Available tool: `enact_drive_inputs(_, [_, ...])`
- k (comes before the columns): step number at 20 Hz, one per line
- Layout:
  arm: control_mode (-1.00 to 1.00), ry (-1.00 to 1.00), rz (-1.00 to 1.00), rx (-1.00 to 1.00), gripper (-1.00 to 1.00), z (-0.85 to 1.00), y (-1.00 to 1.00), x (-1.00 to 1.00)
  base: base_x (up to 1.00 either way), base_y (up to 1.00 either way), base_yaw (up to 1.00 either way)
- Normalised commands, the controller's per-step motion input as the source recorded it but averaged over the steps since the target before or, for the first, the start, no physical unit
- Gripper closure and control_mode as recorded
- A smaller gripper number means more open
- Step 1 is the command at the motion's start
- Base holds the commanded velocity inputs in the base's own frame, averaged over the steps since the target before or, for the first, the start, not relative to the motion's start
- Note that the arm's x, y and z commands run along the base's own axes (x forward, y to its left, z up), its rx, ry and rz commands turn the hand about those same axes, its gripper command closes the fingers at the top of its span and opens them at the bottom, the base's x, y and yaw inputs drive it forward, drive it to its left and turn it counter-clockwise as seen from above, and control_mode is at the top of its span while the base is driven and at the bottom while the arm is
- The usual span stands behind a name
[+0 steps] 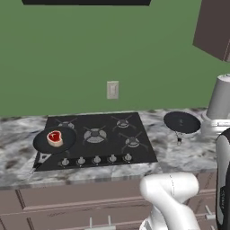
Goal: Place both pans onto different burners. Then place the bell pepper and the steak on different pans.
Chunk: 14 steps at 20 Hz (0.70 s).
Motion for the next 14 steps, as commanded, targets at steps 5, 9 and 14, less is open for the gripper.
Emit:
enact_drive_inputs(5, [-1.0,0.01,-0.01,0.0,-1.0,0.0,0.0,0.01,0.02,-0.01,-0.06])
enact_drive_inputs(9, [-1.0,0.0,-0.07,0.0,-1.0,-0.01,0.0,0.01,0.0,0.0,0.0])
enact_drive_inputs(14, [-1.0,0.0,-0.01,0.0,-1.0,0.0,0.0,0.19,0.0,0.0,0.0])
